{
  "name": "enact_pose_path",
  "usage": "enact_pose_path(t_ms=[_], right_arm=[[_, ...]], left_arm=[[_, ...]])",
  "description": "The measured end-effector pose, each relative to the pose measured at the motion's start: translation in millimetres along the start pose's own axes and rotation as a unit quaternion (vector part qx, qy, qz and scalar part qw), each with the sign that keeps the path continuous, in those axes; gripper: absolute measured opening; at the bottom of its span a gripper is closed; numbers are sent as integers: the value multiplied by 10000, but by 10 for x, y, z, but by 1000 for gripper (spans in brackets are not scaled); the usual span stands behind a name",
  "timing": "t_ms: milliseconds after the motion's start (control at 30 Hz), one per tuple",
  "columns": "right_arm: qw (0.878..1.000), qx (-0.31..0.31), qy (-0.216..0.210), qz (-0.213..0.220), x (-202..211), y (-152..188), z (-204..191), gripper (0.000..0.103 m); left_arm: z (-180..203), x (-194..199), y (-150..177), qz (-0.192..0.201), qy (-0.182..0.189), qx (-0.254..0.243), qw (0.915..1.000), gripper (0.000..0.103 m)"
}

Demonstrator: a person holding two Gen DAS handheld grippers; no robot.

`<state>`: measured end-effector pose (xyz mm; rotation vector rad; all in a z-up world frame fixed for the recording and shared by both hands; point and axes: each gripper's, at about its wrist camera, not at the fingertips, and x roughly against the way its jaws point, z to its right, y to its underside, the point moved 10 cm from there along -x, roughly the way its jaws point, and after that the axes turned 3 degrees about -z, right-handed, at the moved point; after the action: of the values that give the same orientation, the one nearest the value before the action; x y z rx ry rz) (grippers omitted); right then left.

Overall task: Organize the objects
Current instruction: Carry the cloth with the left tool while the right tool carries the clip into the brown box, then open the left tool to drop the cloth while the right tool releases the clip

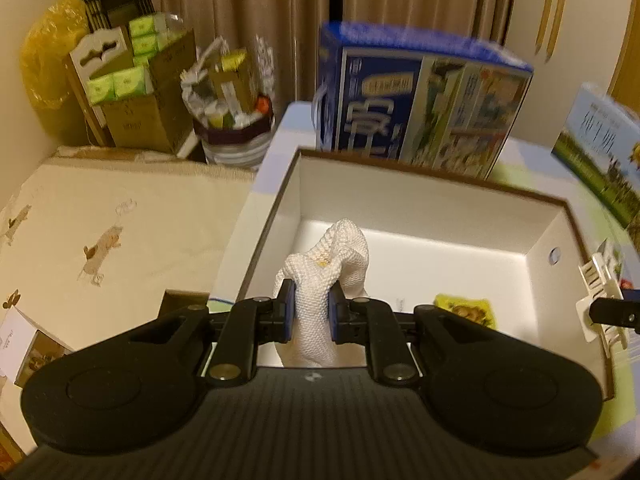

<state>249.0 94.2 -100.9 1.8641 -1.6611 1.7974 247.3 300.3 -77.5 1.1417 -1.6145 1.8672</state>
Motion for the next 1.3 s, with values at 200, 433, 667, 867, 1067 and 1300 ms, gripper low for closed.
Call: enact_pose_path(t_ms=[200, 433, 667, 867, 1067, 1300], right_arm=[[9992, 127, 265, -267, -270, 10, 47, 38], [9971, 286, 546, -447, -472, -1, 107, 38], [9926, 595, 856, -618, -645, -48, 140, 38], [9845, 989, 1184, -837, -832, -72, 180, 38], [9746, 1335, 1505, -982, -1007, -91, 260, 38], [9686, 1511, 1773, -864, -1011, -170, 337, 39]], left_arm=[[38, -384, 16, -323, 10, -196, 9993, 14], [130, -679, -12, -513, 31, -474, 9976, 17], [131, -732, -81, -443, -12, -621, 9971, 31], [103, -748, -74, -496, 22, -627, 9968, 38], [109, -755, -57, -519, 34, -673, 9964, 46], [138, -727, -8, -541, 75, -723, 9959, 61]])
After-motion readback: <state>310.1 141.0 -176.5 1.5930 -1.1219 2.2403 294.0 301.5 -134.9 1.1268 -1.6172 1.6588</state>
